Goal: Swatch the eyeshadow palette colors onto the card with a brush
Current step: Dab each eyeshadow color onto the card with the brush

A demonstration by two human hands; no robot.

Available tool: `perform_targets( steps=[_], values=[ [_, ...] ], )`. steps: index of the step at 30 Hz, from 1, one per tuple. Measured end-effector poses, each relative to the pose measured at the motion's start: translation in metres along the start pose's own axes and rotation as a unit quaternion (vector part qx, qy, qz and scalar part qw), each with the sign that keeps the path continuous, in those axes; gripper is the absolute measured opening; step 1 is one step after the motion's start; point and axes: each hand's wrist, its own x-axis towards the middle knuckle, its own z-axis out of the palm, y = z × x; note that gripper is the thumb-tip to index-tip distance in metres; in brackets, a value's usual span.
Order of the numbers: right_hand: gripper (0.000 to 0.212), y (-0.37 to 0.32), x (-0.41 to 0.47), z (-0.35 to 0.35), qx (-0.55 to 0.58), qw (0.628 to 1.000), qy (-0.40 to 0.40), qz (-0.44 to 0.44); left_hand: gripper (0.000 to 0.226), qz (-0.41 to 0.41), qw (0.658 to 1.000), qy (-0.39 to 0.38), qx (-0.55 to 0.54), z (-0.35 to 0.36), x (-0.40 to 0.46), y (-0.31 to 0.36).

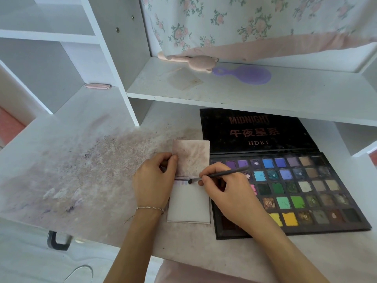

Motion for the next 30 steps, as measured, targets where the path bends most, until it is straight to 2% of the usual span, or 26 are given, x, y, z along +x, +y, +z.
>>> perform_targets(
  steps=[13,16,22,25,30],
  values=[
    [0.016,0.000,0.000,-0.001,-0.007,1.000,-0.011,0.001,0.012,0.007,1.000,0.002,-0.002,0.000,0.000,0.000],
    [0.013,0.000,0.000,0.000,-0.006,1.000,0.011,-0.010,0.012,0.002,1.000,0.000,-0.003,0.000,0.000,0.001],
    [0.013,0.002,0.000,-0.006,0.178,0.981,0.075,0.020,0.011,0.002,1.000,0.004,-0.007,-0.001,0.000,0.002],
    [0.018,0.002,0.000,-0.009,0.220,0.971,0.089,0.009,0.011,0.003,1.000,0.001,-0.004,-0.001,0.000,0.002],
    [0.021,0.002,-0.004,-0.018,0.223,0.967,0.124,-0.011,0.010,-0.003,1.000,-0.003,-0.010,-0.002,0.000,0.002]
  ],
)
